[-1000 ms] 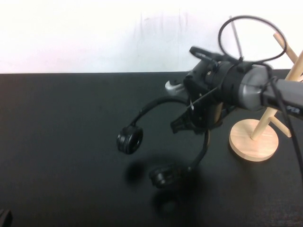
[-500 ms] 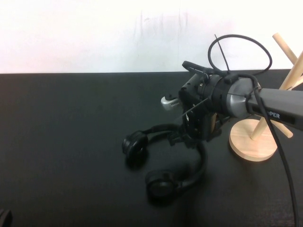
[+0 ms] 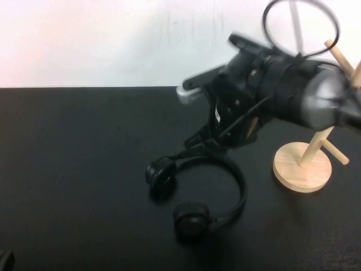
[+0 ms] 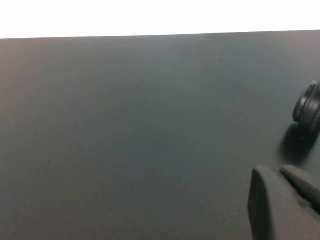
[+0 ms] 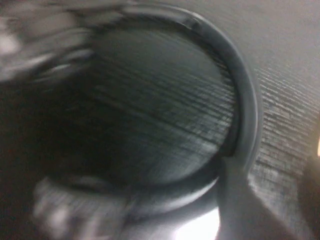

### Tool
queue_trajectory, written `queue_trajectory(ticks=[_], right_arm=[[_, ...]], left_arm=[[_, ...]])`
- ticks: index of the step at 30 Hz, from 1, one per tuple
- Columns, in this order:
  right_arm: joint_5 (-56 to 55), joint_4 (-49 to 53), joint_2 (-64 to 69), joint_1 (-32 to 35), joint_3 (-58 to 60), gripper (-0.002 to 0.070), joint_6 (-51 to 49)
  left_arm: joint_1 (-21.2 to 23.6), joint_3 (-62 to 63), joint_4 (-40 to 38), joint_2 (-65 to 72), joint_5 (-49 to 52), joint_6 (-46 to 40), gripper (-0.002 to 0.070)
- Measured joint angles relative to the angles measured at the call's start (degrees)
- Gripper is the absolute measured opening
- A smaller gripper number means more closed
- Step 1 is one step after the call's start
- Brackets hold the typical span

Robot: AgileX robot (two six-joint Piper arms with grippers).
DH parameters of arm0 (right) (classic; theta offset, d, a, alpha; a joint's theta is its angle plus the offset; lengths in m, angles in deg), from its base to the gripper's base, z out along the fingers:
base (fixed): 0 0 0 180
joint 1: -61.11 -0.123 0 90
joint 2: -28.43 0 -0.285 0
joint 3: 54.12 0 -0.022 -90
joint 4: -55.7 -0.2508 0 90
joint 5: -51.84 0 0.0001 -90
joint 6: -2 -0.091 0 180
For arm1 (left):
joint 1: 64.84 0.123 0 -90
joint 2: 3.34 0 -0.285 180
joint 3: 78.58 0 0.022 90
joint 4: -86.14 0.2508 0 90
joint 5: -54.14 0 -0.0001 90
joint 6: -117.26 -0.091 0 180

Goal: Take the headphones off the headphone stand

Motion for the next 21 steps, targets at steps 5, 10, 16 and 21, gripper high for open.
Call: queue_trajectory(ticks=[5, 10, 16, 21], right_arm=[[7.2, -0.4, -8.4, -3.8, 0.0, 0.0063, -0.1], [13.1, 0.0, -15.0, -8.2, 0.0, 0.0, -1.5], [13.7, 2.3, -21.0, -12.2, 0.4, -0.0008, -1.9], [14.1, 2.1, -28.2, -12.8, 4.1, -0.0008, -0.7]], left_arm=[[0.0, 0.0, 0.0, 0.0, 0.0, 0.0, -0.0004], [0.0, 0.0, 0.0, 0.0, 0.0, 0.0, -0.0004], [0.0, 0.0, 0.0, 0.0, 0.0, 0.0, -0.0004], [0.0, 0.0, 0.0, 0.0, 0.0, 0.0, -0.0005]])
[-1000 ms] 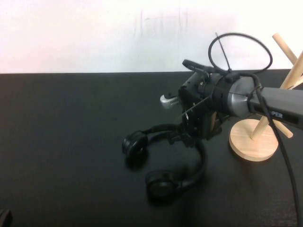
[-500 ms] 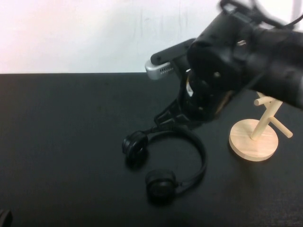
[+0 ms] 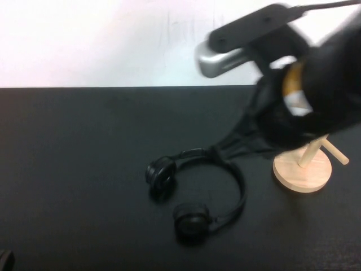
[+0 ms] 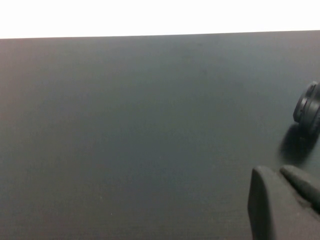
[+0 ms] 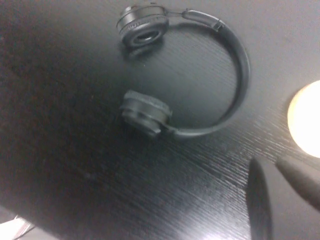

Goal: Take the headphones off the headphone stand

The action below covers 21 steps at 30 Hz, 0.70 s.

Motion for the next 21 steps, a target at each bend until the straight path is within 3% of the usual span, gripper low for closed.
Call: queue_trajectory(ticks=[8, 17, 21], right_arm=[[0.9, 2.9, -9.7, 0.0, 1.6, -0.0009, 1.1], [1.0, 3.9, -16.6, 0.1, 2.8, -0.0009, 8.7], [-3.6, 1.7, -24.1, 7.0, 9.5, -0.0009, 9.5]], left_arm=[[0.0, 0.0, 0.0, 0.0, 0.0, 0.0, -0.0004], [0.0, 0.0, 0.0, 0.0, 0.0, 0.0, -0.0004], [0.0, 0.0, 0.0, 0.0, 0.0, 0.0, -0.0004]])
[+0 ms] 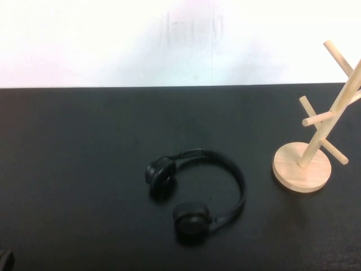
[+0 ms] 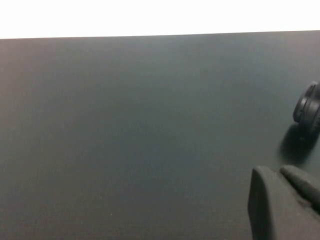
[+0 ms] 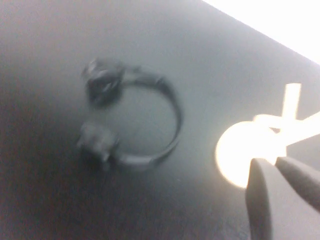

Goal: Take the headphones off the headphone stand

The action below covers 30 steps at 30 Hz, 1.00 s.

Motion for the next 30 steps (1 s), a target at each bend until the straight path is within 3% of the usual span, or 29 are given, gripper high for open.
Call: queue_trajectory(ticks=[9, 15, 23, 30], right_arm=[[-36.3, -6.7, -25.5, 28.2, 37.4, -0.0009, 9.6], [-50.8, -7.4, -38.5, 40.0, 57.5, -0.0009, 9.5], [-70.4, -8.3, -51.1, 45.4, 73.9, -0.0009, 8.6], [-72.2, -14.1, -58.0, 45.6, 79.6, -0.0009, 8.5]], left_arm=[[0.0, 0.0, 0.0, 0.0, 0.0, 0.0, -0.0004], [0.0, 0.0, 0.0, 0.0, 0.0, 0.0, -0.0004], [0.0, 0.0, 0.0, 0.0, 0.0, 0.0, -0.0004], [0.0, 0.0, 0.0, 0.0, 0.0, 0.0, -0.0004]])
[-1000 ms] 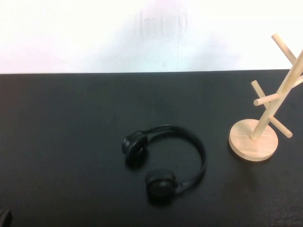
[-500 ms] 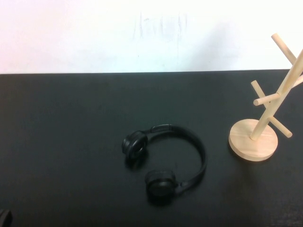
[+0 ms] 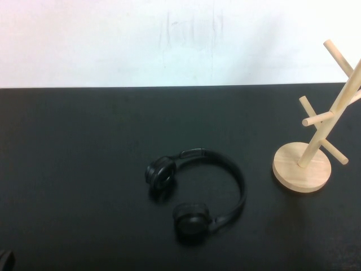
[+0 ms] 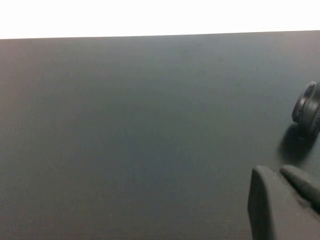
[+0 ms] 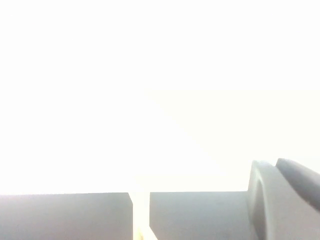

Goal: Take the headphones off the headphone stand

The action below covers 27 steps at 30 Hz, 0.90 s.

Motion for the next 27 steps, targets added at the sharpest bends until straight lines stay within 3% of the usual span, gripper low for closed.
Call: queue_trajectory(ticks=[10, 20, 27], right_arm=[[3.3, -0.7, -0.3, 0.0, 0.1, -0.0009, 0.0], [24.3, -0.7, -0.3, 0.0, 0.1, -0.0009, -0.6], [26.1, -0.5, -0.3, 0.0, 0.2, -0.0009, -1.0]], left_arm=[[0.0, 0.0, 0.0, 0.0, 0.0, 0.0, -0.0004], [0.0, 0.0, 0.0, 0.0, 0.0, 0.0, -0.0004], [0.0, 0.0, 0.0, 0.0, 0.0, 0.0, -0.0004]])
